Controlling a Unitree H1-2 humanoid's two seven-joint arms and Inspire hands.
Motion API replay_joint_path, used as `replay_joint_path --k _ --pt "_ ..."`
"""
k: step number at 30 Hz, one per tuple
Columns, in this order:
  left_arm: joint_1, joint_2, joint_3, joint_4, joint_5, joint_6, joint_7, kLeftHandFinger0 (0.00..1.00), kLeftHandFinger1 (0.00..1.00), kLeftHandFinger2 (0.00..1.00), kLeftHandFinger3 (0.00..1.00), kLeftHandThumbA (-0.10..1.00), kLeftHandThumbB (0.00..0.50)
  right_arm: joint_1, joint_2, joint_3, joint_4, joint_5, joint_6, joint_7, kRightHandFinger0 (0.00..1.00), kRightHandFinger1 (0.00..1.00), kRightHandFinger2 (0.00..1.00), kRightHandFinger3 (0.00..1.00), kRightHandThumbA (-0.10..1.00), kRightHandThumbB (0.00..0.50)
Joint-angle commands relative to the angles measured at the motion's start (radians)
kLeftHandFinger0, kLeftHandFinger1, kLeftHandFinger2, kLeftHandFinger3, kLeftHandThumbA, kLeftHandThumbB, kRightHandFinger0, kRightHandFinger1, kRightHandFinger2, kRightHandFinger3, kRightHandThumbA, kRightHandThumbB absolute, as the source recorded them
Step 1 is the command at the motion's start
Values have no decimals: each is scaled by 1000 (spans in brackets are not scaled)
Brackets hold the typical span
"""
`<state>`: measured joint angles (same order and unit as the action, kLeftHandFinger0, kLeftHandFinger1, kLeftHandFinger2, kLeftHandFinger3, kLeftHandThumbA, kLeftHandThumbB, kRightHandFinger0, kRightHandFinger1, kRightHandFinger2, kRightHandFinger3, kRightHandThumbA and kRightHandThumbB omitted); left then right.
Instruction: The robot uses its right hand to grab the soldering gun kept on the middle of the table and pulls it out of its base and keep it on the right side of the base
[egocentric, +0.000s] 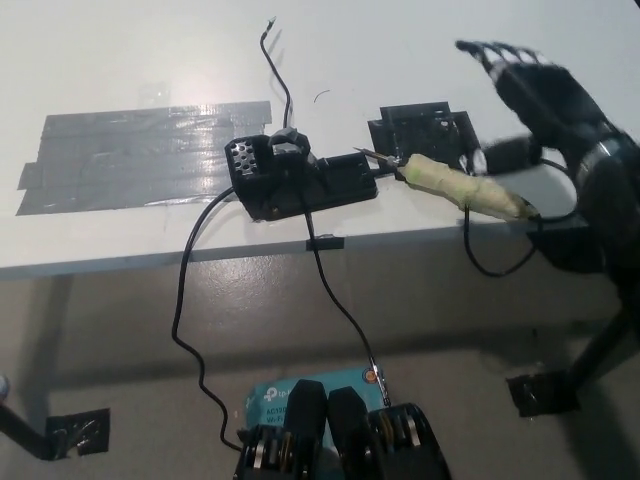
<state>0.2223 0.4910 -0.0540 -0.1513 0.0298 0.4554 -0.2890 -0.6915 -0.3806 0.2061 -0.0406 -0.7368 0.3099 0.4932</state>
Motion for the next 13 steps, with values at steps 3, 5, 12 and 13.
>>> replay_joint_path --k 3,5,12,13 --pt "8 28 4 -15 -4 7 -25 377 495 605 796 598 260 398 -10 -361 -443 448 61 10 1000 1000 1000 1000 1000 289" --pt "11 23 7 -19 -9 12 -24 418 508 585 765 607 266 556 39 -406 -453 469 27 -36 1000 1000 1000 1000 1000 300" --pt "-2 18 10 -5 -17 -1 -25 427 553 665 868 608 253 781 141 -422 -354 529 -117 -85 1000 1000 1000 1000 894 207" --pt "1 17 9 -7 -14 -1 -23 429 556 675 879 608 246 794 162 -426 -332 539 -131 -95 1000 1000 1000 1000 817 186"
